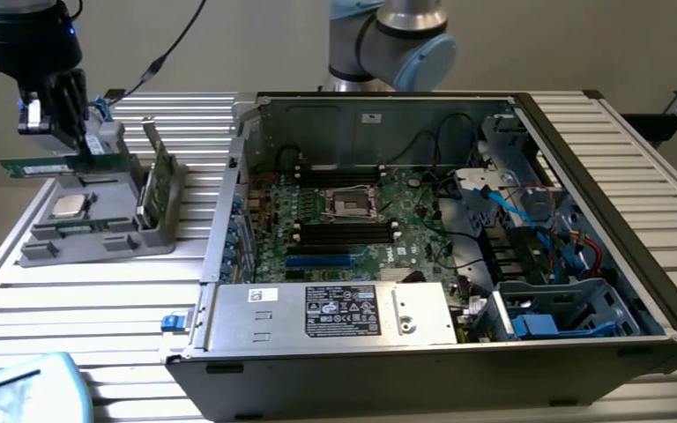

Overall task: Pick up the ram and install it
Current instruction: 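Pick up the ram and move it above insertion slot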

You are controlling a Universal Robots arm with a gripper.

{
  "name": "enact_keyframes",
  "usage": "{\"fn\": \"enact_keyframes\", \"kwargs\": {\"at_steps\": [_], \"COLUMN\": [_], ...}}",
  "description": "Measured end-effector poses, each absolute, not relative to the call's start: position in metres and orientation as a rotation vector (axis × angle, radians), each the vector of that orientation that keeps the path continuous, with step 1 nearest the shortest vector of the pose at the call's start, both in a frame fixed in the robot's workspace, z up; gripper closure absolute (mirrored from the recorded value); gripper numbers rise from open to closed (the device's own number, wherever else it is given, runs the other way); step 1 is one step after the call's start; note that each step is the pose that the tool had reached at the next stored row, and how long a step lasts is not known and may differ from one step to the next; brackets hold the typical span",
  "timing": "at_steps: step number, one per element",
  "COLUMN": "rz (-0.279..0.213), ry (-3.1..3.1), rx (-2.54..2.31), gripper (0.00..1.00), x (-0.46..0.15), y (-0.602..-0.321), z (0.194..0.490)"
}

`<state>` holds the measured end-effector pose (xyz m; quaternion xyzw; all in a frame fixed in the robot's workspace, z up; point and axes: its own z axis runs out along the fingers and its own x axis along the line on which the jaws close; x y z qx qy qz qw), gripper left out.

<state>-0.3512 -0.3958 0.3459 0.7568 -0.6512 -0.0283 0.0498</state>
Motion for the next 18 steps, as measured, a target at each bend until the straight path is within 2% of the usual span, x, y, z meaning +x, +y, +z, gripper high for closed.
{"fn": "enact_keyframes", "kwargs": {"at_steps": [18], "rz": [-0.089], "ry": [-1.984], "rx": [2.306], "gripper": [0.86], "x": [-0.28], "y": [-0.396], "z": [0.428]}}
